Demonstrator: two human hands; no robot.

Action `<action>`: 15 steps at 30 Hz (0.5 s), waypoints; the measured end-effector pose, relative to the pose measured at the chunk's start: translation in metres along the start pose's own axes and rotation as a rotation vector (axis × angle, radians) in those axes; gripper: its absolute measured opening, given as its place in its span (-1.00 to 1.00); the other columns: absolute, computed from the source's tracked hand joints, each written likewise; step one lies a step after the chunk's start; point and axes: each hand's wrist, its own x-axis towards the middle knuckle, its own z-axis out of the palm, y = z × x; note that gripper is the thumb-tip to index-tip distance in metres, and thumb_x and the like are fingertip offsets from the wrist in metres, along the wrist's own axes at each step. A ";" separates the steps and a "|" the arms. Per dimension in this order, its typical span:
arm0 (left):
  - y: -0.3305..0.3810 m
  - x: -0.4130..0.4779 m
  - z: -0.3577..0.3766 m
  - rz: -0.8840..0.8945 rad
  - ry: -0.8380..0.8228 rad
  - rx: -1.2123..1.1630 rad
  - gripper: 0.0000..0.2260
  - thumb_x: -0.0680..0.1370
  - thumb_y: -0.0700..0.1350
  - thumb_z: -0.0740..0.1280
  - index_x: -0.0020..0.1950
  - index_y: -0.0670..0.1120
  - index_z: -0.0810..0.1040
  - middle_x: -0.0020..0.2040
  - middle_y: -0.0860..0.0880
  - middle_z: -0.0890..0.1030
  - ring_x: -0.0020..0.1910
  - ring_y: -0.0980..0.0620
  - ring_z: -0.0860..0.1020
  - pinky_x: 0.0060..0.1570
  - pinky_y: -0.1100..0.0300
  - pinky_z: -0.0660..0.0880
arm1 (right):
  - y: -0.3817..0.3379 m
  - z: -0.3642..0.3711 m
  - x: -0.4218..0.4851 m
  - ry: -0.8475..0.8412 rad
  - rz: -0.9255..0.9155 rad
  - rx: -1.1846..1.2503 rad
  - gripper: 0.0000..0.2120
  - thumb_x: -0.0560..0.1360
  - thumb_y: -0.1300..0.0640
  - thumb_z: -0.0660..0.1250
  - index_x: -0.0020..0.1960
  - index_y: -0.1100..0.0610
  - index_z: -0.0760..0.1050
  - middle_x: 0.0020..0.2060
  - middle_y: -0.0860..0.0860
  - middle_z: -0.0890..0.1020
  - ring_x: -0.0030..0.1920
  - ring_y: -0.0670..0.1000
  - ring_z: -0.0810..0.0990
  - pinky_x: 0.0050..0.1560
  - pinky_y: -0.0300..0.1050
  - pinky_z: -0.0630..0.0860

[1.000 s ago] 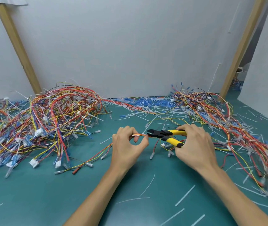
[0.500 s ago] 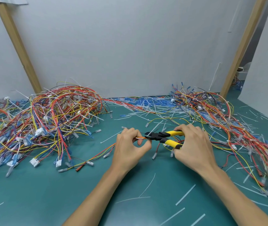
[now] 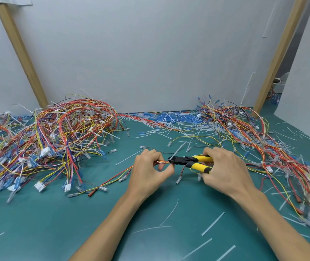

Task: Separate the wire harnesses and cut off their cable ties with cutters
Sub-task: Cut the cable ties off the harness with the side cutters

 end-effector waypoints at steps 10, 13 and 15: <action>-0.005 0.000 -0.001 0.008 -0.059 0.078 -0.59 0.38 -0.06 0.50 -0.44 0.03 0.26 -0.45 0.08 0.33 -0.26 0.00 0.38 -0.21 0.13 0.28 | 0.003 0.003 -0.001 -0.063 -0.018 -0.049 -0.80 0.26 -0.08 0.25 -0.18 -0.02 0.49 -0.41 -0.07 0.53 -0.28 0.11 0.52 -0.35 -0.13 0.35; -0.008 0.001 0.000 -0.012 -0.083 0.085 -0.61 0.37 -0.05 0.49 -0.44 0.02 0.28 -0.45 0.06 0.37 -0.26 0.03 0.38 -0.21 0.12 0.29 | 0.003 0.005 0.000 -0.070 -0.033 -0.087 -0.82 0.28 -0.07 0.27 -0.17 -0.02 0.46 -0.38 -0.07 0.52 -0.28 0.11 0.48 -0.34 -0.12 0.29; -0.010 0.001 0.000 -0.020 -0.095 0.087 -0.63 0.37 -0.04 0.49 -0.44 0.00 0.30 -0.44 0.06 0.40 -0.26 0.04 0.39 -0.21 0.14 0.28 | 0.003 0.007 0.000 -0.082 -0.044 -0.084 -0.82 0.27 -0.06 0.25 -0.16 -0.03 0.44 -0.36 -0.09 0.52 -0.27 0.09 0.47 -0.34 -0.12 0.30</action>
